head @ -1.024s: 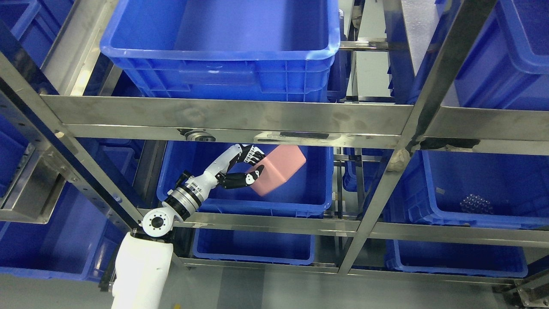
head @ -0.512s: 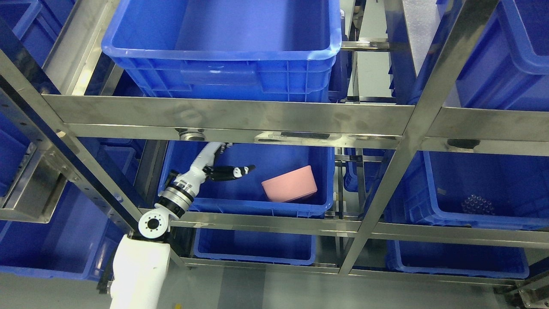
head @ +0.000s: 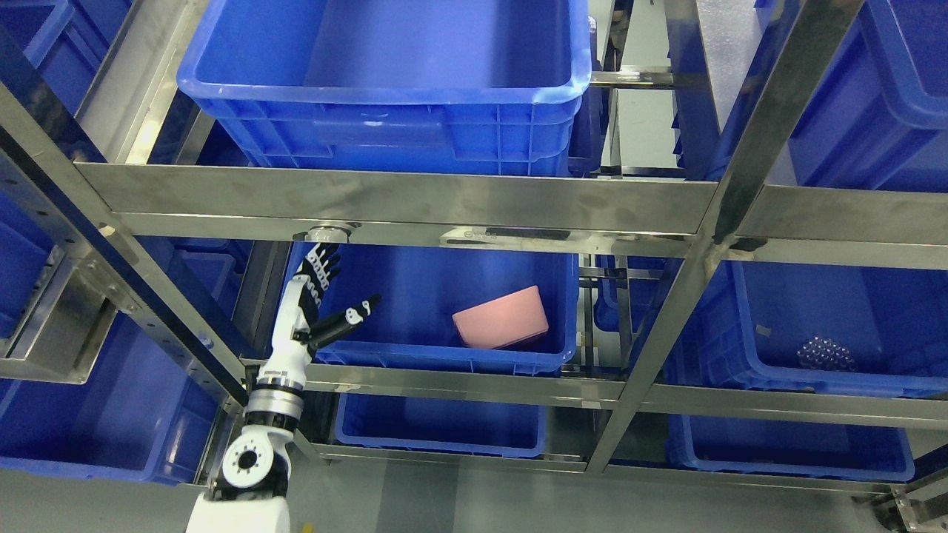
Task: Place storage box into left shelf container
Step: 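Open the left hand to release the box and withdraw it from the bin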
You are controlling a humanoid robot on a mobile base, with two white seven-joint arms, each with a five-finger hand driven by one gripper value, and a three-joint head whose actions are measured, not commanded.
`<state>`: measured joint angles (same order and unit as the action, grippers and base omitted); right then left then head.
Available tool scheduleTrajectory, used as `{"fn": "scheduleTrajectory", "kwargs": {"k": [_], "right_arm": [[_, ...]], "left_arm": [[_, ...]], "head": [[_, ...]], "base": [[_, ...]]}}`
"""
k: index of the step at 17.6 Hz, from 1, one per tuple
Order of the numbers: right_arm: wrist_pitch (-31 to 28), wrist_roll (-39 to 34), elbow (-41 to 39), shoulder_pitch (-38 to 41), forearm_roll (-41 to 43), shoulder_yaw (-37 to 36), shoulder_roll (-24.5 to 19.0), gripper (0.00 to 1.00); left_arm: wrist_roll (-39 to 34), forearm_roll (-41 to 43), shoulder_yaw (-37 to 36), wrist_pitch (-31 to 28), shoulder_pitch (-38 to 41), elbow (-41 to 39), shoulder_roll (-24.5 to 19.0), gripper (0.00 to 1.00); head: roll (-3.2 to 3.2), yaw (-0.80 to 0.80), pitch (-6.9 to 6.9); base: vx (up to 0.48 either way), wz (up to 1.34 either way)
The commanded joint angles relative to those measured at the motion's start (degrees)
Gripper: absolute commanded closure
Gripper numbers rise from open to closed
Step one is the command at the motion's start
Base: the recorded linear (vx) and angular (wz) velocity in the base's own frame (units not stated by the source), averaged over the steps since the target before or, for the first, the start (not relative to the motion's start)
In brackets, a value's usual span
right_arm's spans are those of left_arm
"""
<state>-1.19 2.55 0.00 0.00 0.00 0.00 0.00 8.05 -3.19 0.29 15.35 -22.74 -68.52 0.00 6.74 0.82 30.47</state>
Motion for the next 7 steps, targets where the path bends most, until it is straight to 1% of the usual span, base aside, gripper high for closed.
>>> {"fn": "scheduleTrajectory", "kwargs": {"k": [1,7], "right_arm": [[0.0,0.0,-1.0,0.0,0.0,-0.3,1.0,0.00],[0.0,0.0,-1.0,0.0,0.0,-0.3,1.0,0.00]], "left_arm": [[-0.4,-2.2,1.2,-2.6,8.6,-21.7,-1.0,0.07],[-0.3,-2.2,1.2,-2.6,9.6,-22.2,-1.0,0.07]], "head": [[0.00,0.00,0.00],[0.00,0.00,0.00]], "base": [[0.000,0.00],[0.000,0.00]]}}
